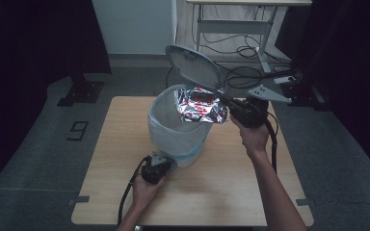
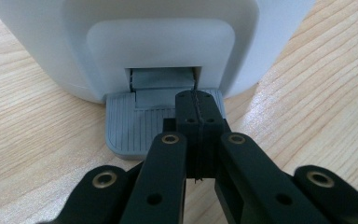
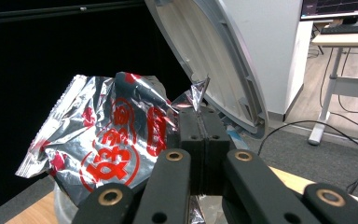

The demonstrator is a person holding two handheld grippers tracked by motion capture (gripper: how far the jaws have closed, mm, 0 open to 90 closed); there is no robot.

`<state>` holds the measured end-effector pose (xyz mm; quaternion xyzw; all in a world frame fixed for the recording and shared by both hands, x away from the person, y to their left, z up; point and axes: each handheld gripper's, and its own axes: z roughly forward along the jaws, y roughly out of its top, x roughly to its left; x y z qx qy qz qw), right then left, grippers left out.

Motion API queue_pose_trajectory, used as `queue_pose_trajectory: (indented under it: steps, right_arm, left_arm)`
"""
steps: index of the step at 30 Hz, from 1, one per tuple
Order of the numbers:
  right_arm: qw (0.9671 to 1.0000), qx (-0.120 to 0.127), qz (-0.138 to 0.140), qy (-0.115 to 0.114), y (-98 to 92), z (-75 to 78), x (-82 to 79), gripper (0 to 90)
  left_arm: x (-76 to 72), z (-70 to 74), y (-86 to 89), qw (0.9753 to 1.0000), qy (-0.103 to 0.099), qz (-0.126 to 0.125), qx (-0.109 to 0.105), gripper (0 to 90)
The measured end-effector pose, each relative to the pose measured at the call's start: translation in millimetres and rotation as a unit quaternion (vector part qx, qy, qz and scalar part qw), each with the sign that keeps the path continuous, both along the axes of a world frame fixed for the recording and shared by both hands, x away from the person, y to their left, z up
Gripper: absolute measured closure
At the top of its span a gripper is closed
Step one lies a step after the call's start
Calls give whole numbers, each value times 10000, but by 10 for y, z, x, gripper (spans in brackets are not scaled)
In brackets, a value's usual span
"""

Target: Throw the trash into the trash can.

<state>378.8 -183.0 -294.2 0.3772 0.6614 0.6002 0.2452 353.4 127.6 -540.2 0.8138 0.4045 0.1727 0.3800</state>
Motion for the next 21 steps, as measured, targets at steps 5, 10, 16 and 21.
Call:
queue_pose_trajectory:
  steps: [5, 10, 16, 21]
  right_arm:
    - [10000, -7, -49, 24, 28, -22, 49, 896]
    - [10000, -12, -82, 42, 57, -34, 90, 895]
    - [9999, -51, -100, 40, 91, -45, 116, 895]
    - [9999, -54, -96, 47, 123, -46, 134, 895]
  left_arm:
    - [0, 0, 0, 10000, 1, 0, -2, 900]
    - [0, -1, 1, 10000, -1, -2, -2, 900]
    - [0, -1, 1, 10000, -4, -2, -2, 900]
    - [1, -2, 4, 10000, -7, -14, -4, 900]
